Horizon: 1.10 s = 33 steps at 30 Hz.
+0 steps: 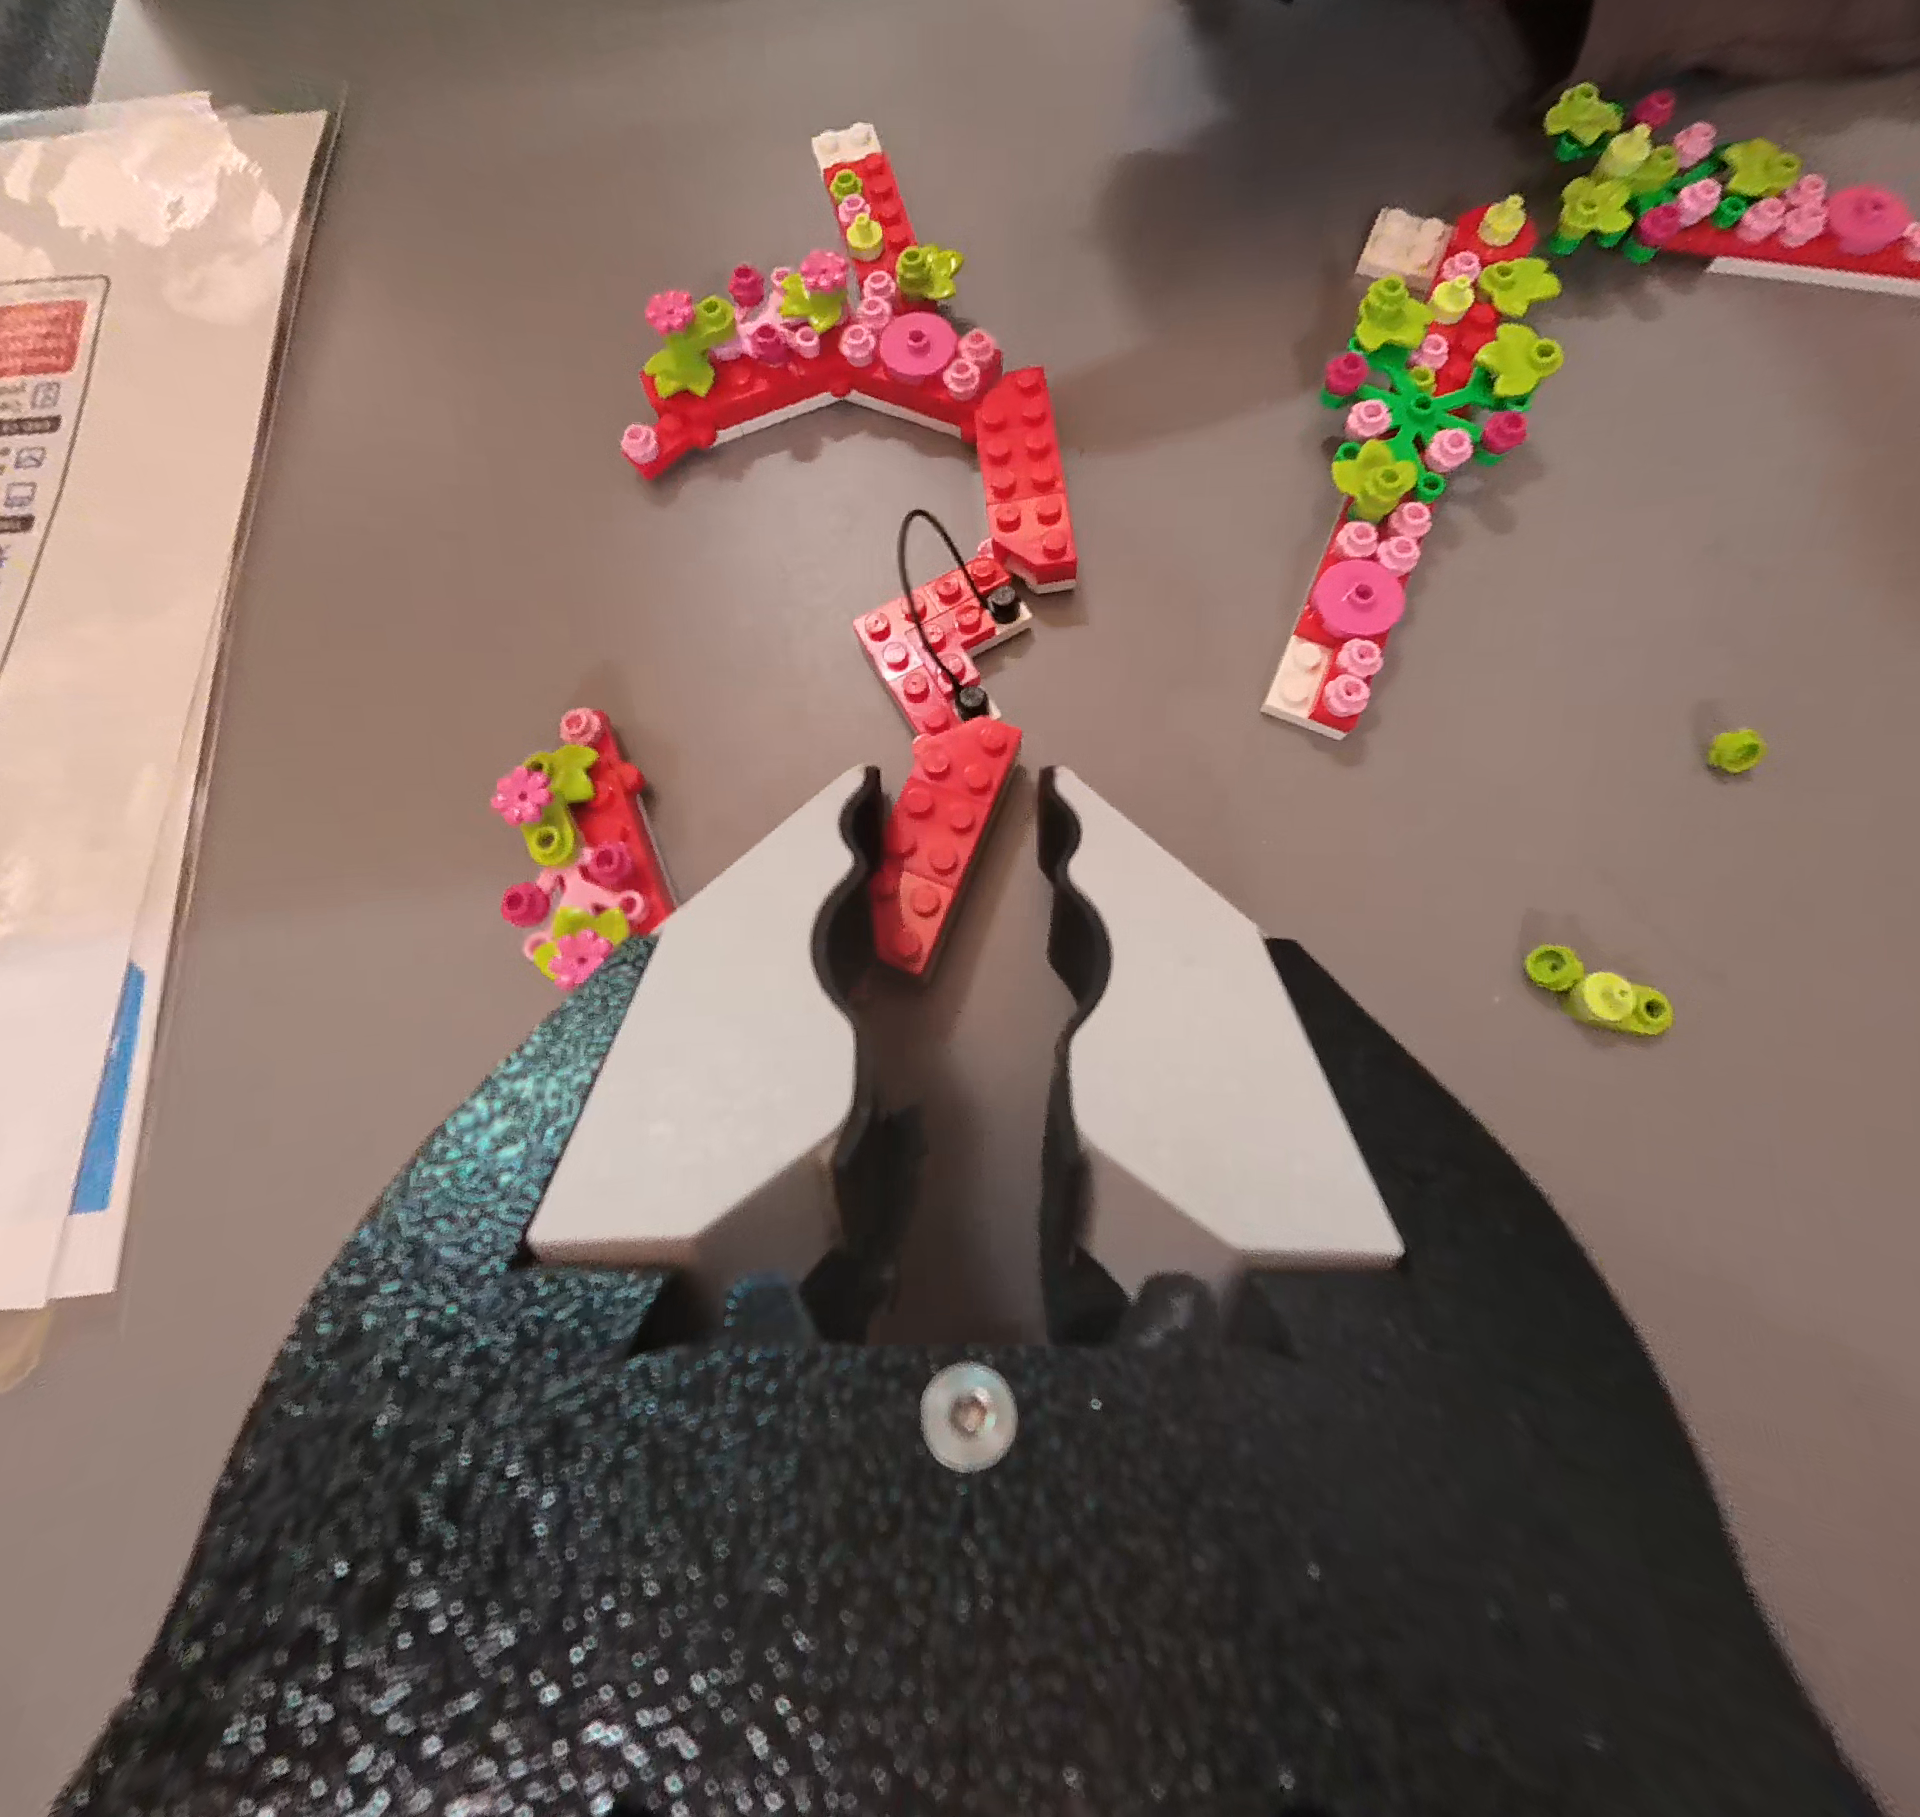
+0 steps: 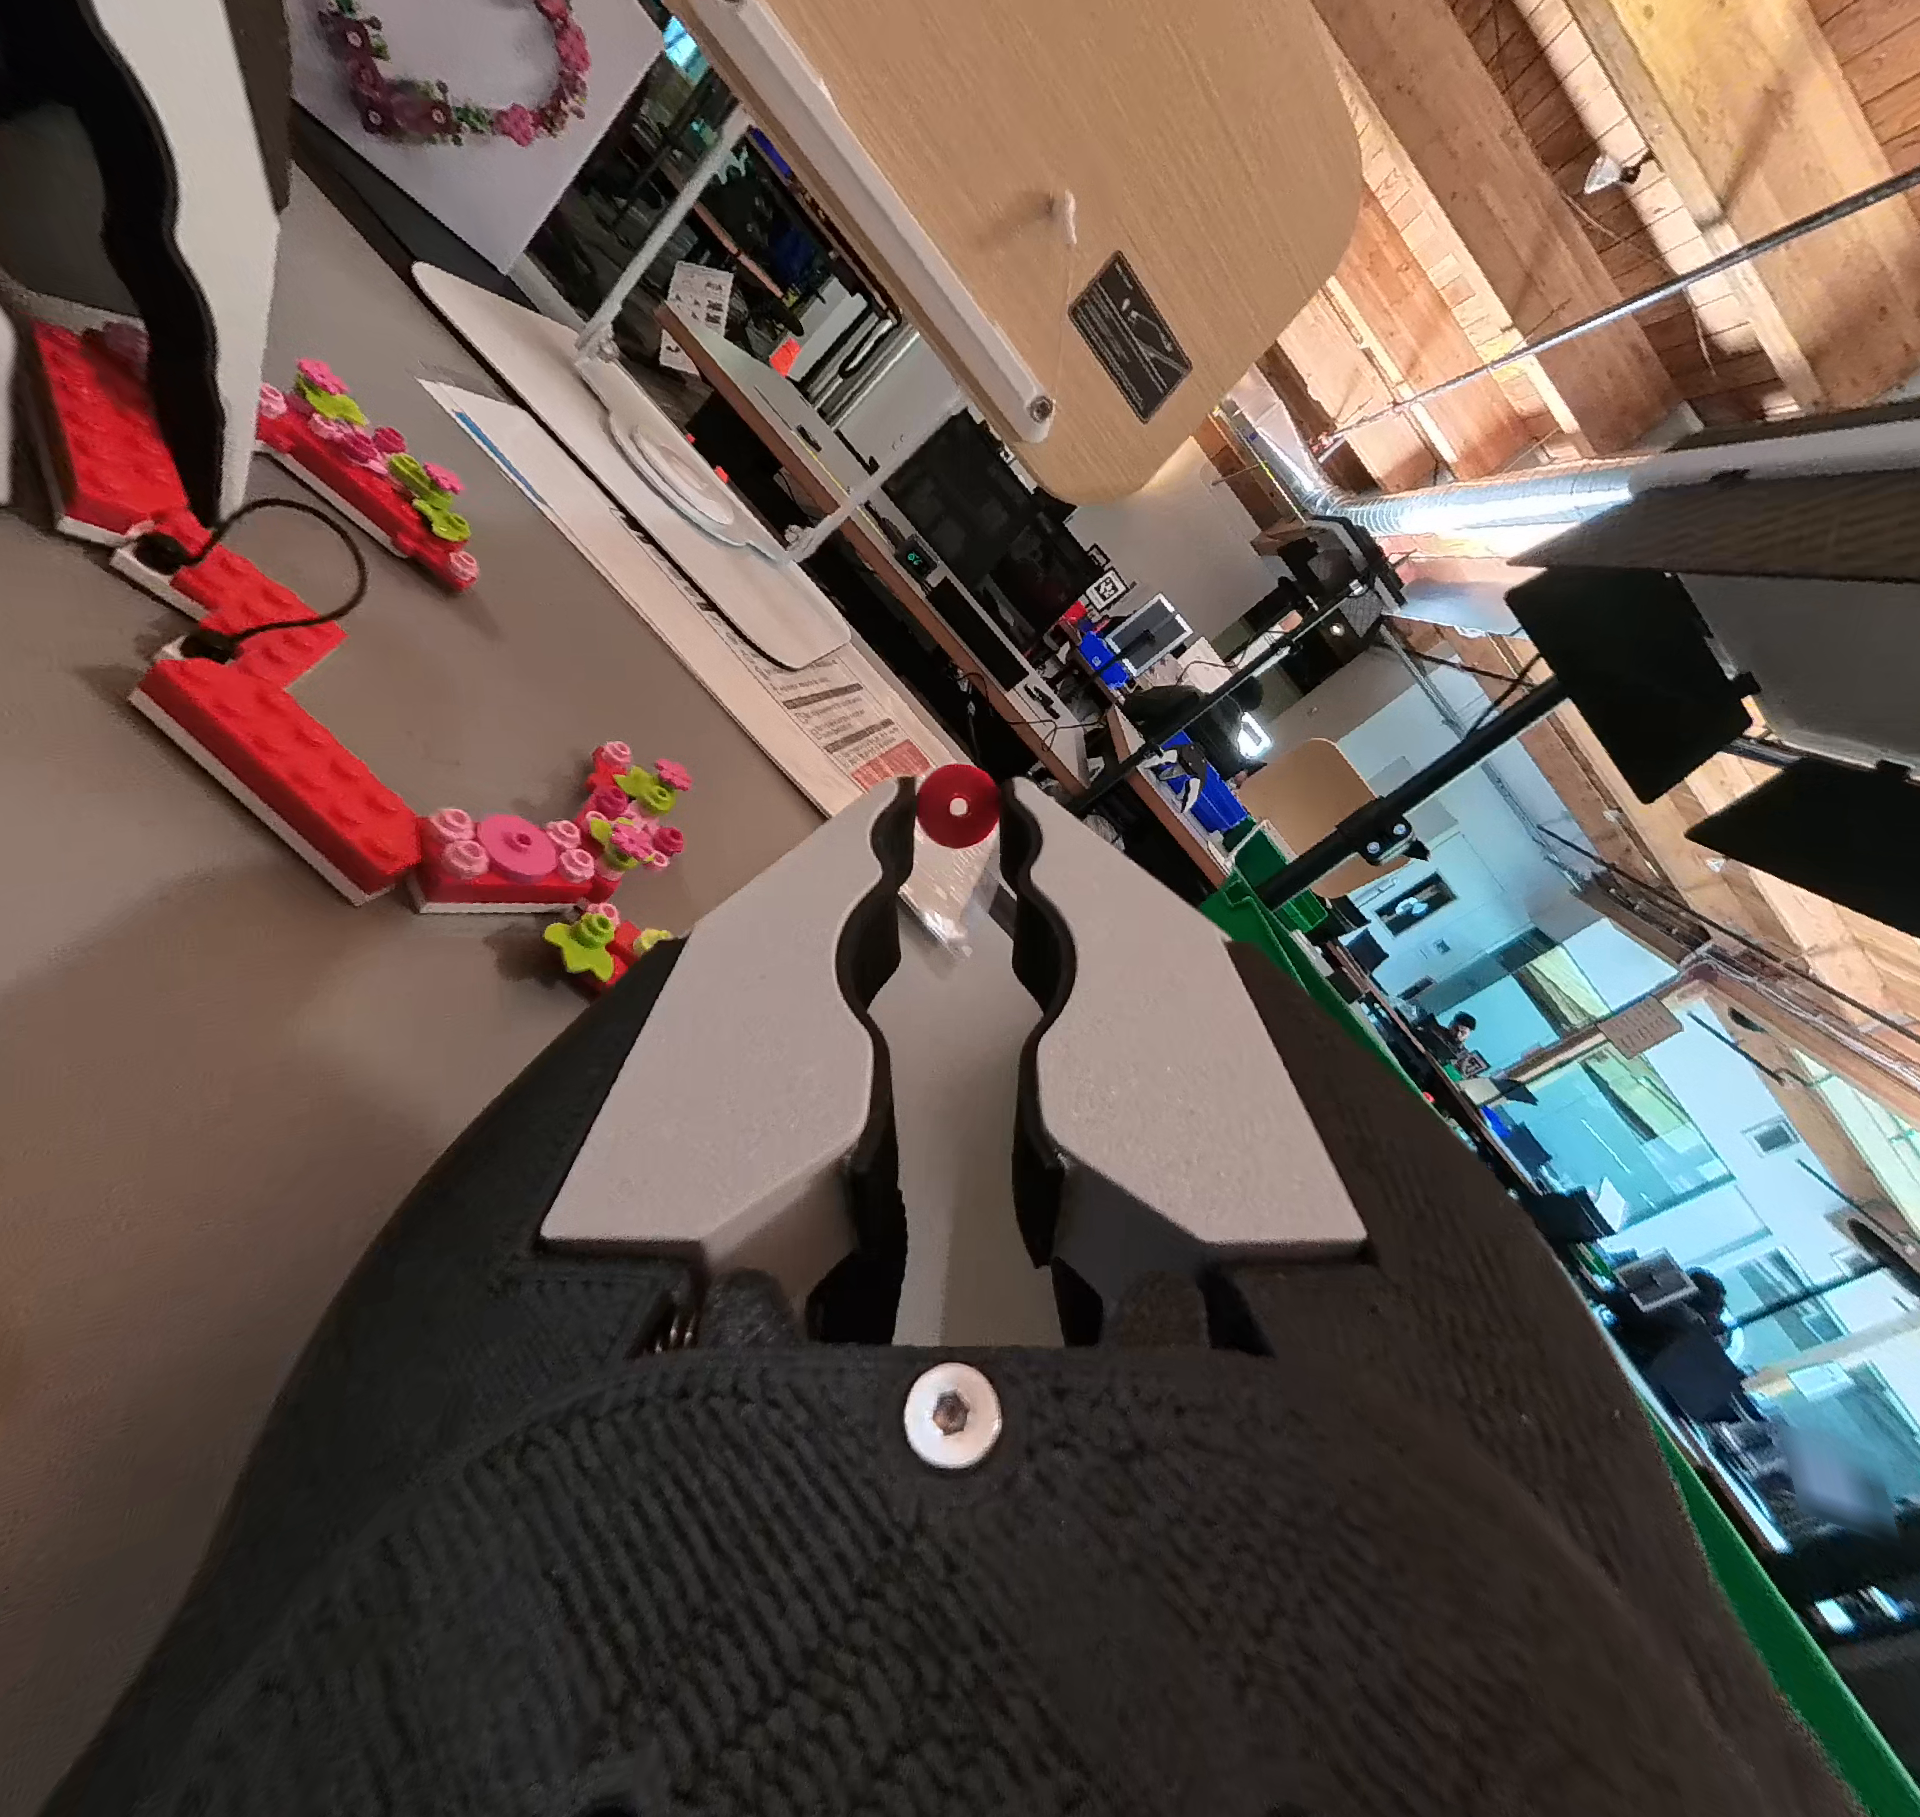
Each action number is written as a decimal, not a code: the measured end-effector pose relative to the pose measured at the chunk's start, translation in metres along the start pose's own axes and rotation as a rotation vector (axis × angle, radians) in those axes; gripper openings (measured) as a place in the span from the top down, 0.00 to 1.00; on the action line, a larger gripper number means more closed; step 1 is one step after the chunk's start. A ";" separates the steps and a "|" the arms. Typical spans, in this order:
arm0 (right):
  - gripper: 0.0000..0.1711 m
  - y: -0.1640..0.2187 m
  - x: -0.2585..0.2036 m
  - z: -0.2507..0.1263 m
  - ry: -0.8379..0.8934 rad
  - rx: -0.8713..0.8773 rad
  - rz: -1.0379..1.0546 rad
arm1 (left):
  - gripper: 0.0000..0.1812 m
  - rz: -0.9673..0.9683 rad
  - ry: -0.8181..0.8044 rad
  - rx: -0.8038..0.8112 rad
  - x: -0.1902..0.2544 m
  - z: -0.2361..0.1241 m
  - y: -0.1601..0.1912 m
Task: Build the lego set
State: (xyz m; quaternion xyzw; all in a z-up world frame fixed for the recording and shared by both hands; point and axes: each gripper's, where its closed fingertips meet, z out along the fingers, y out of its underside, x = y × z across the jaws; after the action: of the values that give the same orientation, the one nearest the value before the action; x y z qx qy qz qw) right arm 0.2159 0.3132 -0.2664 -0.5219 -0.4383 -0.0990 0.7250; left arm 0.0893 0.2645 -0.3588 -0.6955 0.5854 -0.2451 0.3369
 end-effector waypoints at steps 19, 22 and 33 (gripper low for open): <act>0.92 -0.016 -0.091 0.023 -0.871 -0.190 0.195 | 0.91 0.096 -0.015 0.028 0.005 0.003 -0.005; 0.92 -0.013 -0.101 0.035 -0.969 -0.226 0.131 | 0.91 0.094 -0.006 0.037 0.006 0.002 -0.005; 0.92 -0.034 -0.128 0.027 -1.271 -0.235 0.183 | 0.91 0.081 0.011 0.056 0.006 0.002 -0.006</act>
State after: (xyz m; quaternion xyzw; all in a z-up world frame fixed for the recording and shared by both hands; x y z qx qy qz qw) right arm 0.1043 0.2812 -0.3361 -0.5898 -0.7217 0.2436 0.2683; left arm 0.0958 0.2591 -0.3558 -0.6603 0.6077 -0.2516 0.3626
